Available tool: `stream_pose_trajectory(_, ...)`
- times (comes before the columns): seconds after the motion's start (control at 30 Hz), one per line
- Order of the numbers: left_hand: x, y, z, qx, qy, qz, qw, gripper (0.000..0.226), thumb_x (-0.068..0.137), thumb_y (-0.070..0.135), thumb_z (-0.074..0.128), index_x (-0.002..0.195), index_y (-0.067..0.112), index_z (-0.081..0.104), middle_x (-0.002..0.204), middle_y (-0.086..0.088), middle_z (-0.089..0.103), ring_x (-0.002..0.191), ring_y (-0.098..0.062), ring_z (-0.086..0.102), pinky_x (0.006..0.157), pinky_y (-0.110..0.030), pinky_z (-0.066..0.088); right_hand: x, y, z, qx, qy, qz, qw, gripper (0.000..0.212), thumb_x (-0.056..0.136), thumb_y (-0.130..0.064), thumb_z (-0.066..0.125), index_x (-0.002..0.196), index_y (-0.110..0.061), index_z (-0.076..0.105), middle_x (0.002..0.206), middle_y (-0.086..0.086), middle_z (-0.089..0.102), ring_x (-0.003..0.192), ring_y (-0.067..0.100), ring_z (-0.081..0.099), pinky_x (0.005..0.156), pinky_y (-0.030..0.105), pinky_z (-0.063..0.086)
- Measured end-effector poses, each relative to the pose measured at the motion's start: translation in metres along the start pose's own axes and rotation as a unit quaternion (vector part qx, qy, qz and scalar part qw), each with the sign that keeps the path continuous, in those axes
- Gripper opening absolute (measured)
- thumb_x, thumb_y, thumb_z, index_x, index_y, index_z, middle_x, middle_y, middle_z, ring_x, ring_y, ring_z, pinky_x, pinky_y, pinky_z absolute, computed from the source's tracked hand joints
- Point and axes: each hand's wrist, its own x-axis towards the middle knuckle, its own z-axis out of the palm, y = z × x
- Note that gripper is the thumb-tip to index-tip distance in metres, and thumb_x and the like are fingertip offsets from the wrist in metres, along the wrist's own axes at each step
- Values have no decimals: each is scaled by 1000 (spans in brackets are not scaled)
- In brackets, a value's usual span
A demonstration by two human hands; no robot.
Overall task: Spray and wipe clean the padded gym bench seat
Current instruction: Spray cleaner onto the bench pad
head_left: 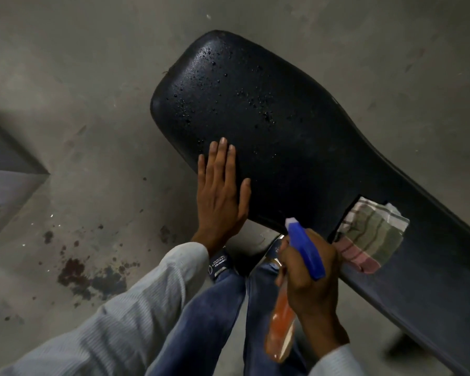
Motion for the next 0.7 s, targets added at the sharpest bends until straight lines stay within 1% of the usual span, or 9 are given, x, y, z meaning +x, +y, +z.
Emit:
stream_pose_trajectory(0.1,0,10,2,1,14,-18,1000,67,106,30,53,162,-3,34,173,-23,27,163,-38,19,134,-57,12,1,2,-8,-8,37,-8,999,28,89,-28,57,68,-10,55,61,10,51,56,26,52,57,40,47)
stream_pose_trajectory(0.2,1,17,7,2,24,-41,999,67,106,29,55,161,-3,36,172,-24,27,163,-40,19,134,-58,10,7,12,-17,1,68,7,998,32,90,-29,55,66,-7,53,60,13,50,54,37,50,57,54,48)
stream_pose_trajectory(0.33,2,26,12,-1,21,-18,1000,65,105,31,57,160,-1,41,171,-24,30,162,-41,23,134,-57,11,11,27,-25,7,95,33,995,30,92,-25,56,69,-7,54,61,20,50,53,41,51,56,64,49)
stream_pose_trajectory(0.4,0,33,13,-6,5,9,1000,65,105,31,57,159,-1,42,171,-24,31,162,-41,24,134,-58,11,10,30,-28,4,107,38,994,32,93,-25,56,70,-4,53,62,23,49,52,43,49,55,64,48)
stream_pose_trajectory(0.47,-2,39,16,-15,-9,28,999,64,105,31,56,159,-1,43,171,-23,32,162,-41,24,134,-59,12,8,29,-30,9,119,47,992,30,94,-27,57,72,-7,54,64,24,51,53,44,51,56,65,49)
stream_pose_trajectory(0.5,-3,41,16,-19,-14,36,999,64,105,32,56,158,-1,43,171,-23,32,162,-41,25,133,-59,13,6,27,-30,11,119,48,992,28,93,-28,58,72,-10,54,64,22,51,54,43,51,57,66,49)
stream_pose_trajectory(0.57,-5,44,17,-19,-26,49,998,63,106,33,55,159,0,43,171,-22,33,162,-40,24,133,-60,13,2,25,-29,9,106,52,993,25,90,-30,58,74,-11,54,62,16,52,55,42,51,58,64,50)
stream_pose_trajectory(0.7,-4,45,19,-7,-33,48,998,63,106,36,52,159,2,45,171,-21,33,162,-40,24,133,-60,14,-1,20,-23,6,89,52,995,30,85,-36,57,67,-12,54,57,12,50,54,37,51,60,59,51)
